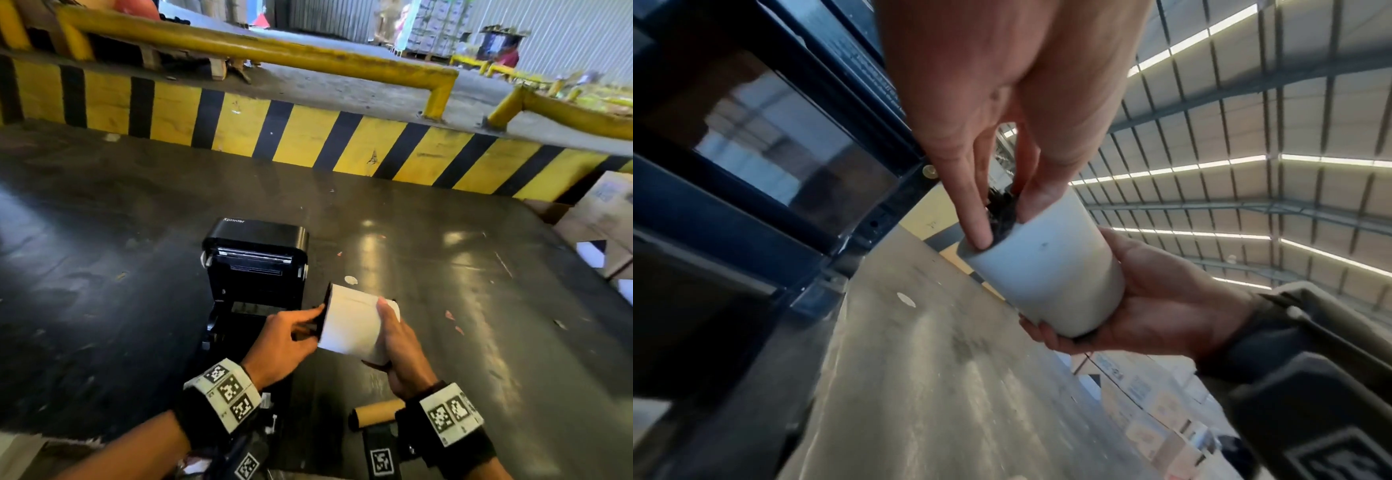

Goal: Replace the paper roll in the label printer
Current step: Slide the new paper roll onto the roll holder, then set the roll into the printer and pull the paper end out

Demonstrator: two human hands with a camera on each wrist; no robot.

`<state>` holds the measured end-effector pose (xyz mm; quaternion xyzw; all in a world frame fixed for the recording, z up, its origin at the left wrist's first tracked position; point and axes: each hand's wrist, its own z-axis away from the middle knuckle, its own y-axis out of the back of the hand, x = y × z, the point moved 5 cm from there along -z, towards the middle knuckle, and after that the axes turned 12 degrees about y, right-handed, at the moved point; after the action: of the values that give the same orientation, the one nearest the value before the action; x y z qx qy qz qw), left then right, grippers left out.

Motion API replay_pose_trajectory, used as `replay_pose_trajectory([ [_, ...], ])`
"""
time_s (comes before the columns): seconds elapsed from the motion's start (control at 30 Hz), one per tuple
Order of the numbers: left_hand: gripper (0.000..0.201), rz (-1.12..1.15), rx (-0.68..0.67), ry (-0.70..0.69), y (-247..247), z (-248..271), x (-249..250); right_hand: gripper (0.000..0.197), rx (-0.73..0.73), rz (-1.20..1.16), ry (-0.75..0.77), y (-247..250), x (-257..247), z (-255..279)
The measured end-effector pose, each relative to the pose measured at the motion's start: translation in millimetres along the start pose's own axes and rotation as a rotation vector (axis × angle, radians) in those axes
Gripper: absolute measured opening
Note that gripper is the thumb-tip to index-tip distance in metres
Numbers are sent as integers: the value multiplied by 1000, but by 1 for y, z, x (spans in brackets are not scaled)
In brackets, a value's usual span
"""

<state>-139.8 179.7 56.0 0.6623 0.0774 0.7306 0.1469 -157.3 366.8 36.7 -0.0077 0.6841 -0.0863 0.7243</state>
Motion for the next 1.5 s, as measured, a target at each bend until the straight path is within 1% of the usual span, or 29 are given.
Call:
replay_pose_trajectory([
  [0.07,52,31,-12,21,6,2,-5,25,36,-15,28,-8,-2,7],
  [0.17,36,204,-59,159,17,1,-13,28,58,-27,80,-22,-4,21],
  [0.23,28,275,-56,213,29,1,-15,24,75,-6,125,-33,-3,29],
  [0.33,29,321,-43,256,49,4,-21,24,71,15,181,-56,4,35],
  [0.4,31,352,-73,299,62,7,-29,20,63,45,211,-74,9,38],
  [0.47,34,363,-106,352,76,10,-38,13,31,81,226,-95,13,38],
  [0.53,33,334,-95,390,92,12,-47,9,-26,95,212,-119,18,38],
  [0.57,32,317,-92,411,99,12,-51,12,-42,97,215,-127,22,37],
  [0.63,30,283,-104,460,114,13,-61,25,-61,151,260,-143,28,35],
  [0.7,28,282,-117,484,126,14,-68,36,-117,201,294,-158,32,34],
  [0.8,28,319,-97,480,136,13,-80,48,-210,263,283,-169,41,33],
  [0.93,24,243,-89,464,141,12,-91,80,-249,440,201,-166,72,30],
  [1.03,25,204,-90,451,139,10,-97,85,-287,610,212,-159,84,25],
  [1.13,26,147,-58,424,137,9,-104,101,-326,700,175,-154,80,27],
  [1.27,15,54,-28,377,133,5,-112,95,-349,796,118,-141,85,25],
  [1.3,19,26,-11,369,132,4,-114,97,-353,806,100,-139,87,25],
  [1.37,39,-32,-2,356,129,2,-117,102,-353,818,69,-132,93,25],
  [1.5,38,-114,42,318,123,8,-107,103,-345,794,58,-124,101,26],
])
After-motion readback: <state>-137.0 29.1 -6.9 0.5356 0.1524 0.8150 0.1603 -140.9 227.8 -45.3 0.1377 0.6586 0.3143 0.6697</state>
